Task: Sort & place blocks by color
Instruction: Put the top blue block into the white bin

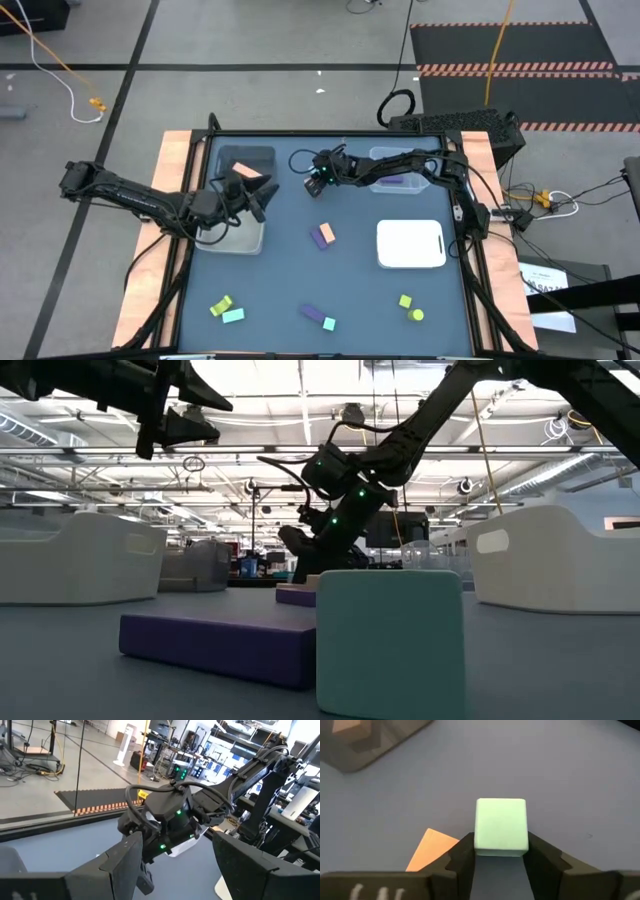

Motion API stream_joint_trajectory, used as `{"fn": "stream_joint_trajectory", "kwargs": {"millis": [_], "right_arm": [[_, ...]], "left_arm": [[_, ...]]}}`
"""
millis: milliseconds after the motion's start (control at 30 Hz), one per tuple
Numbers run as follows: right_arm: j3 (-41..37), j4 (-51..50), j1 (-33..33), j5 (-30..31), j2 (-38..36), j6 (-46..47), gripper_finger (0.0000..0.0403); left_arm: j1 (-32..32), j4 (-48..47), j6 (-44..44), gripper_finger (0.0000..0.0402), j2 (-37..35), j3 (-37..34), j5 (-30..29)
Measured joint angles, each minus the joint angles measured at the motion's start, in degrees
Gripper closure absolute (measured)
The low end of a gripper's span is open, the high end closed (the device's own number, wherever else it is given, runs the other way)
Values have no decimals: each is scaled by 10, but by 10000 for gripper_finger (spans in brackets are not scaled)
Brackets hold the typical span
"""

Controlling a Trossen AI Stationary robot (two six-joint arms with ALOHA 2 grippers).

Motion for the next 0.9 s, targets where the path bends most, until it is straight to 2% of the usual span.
{"fn": "stream_joint_trajectory", "kwargs": {"millis": [233,367,700,800,900], "right_arm": [[0,4,0,0,-6,-14,287],[0,-3,0,0,-41,-43,287],[-45,4,39,5,-234,-142,287],[-92,52,69,19,-300,-170,287],[-160,141,103,22,-363,-196,287]], "left_arm": [[-2,-1,-1,158,0,0,0],[-7,-1,-2,158,0,0,0],[-27,-7,-2,158,0,0,0],[-32,-12,-2,158,0,0,0],[-37,-14,0,158,0,0,0]]}}
